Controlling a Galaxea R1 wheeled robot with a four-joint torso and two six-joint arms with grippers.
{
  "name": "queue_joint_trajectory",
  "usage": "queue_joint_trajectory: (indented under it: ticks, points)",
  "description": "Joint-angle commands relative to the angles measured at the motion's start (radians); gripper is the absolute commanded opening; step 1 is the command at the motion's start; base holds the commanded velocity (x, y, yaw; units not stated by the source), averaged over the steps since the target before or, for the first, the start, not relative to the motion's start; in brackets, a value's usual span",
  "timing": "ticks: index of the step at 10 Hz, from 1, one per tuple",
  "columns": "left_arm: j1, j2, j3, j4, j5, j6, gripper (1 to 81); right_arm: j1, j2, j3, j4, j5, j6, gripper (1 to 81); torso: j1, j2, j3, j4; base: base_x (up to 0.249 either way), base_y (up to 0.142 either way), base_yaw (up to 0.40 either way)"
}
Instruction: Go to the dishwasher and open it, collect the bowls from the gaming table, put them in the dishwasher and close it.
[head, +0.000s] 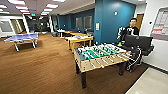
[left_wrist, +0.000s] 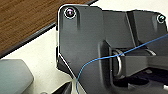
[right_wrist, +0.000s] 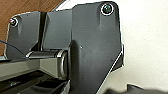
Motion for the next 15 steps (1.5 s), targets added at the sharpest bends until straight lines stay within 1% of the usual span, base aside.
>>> queue_joint_trajectory:
  ticks: [1,9,14,15]
  points:
    - [-0.048,-0.007,-0.008,0.005,0.051,0.002,81.1,0.053,-0.004,0.002,0.006,-0.055,-0.002,81.1,0.0,0.0,0.0,0.0,0.0,0.0,0.335]
    - [-0.048,0.0,-0.008,0.005,0.066,0.002,81.1,0.048,-0.004,0.003,0.0,-0.055,-0.002,81.1,0.0,0.0,0.0,0.0,0.0,0.0,0.323]
    - [-0.048,0.001,-0.008,0.005,0.068,0.002,81.1,0.053,-0.004,0.006,-0.002,-0.055,-0.002,81.1,0.0,0.0,0.0,0.0,0.0,0.0,0.274]
    - [-0.048,0.001,-0.008,-0.001,0.066,0.001,81.1,0.053,-0.004,0.006,-0.002,-0.055,-0.002,81.1,0.0,0.0,0.0,0.0,0.0,0.0,0.163]
